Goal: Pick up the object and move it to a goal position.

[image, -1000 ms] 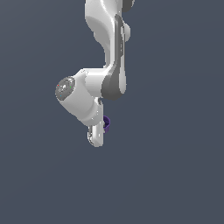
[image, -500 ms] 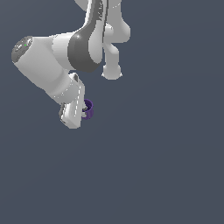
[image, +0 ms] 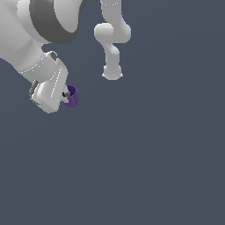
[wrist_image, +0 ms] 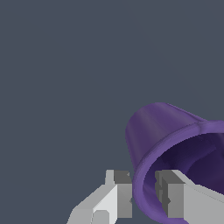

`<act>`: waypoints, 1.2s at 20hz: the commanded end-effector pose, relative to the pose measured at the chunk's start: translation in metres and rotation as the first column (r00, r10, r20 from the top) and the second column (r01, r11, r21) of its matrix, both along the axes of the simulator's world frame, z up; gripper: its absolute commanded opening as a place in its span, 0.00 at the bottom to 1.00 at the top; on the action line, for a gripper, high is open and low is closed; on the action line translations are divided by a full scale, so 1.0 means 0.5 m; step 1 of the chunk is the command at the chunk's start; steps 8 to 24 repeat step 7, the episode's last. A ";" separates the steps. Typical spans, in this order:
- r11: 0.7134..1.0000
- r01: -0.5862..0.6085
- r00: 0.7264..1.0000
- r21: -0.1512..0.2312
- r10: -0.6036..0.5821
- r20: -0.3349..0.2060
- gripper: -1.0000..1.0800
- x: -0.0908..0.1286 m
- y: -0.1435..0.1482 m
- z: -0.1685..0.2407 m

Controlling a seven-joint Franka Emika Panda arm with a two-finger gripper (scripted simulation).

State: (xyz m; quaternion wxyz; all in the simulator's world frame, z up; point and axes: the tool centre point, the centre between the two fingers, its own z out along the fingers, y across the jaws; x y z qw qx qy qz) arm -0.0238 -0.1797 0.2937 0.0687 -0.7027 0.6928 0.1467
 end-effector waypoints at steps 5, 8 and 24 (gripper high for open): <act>1.000 -0.003 1.000 0.000 0.003 0.000 0.00 -0.007 -0.028 0.035; 1.000 -0.003 1.000 0.000 0.003 0.000 0.00 -0.007 -0.030 0.037; 1.000 -0.003 1.000 0.000 0.003 0.000 0.00 -0.007 -0.030 0.037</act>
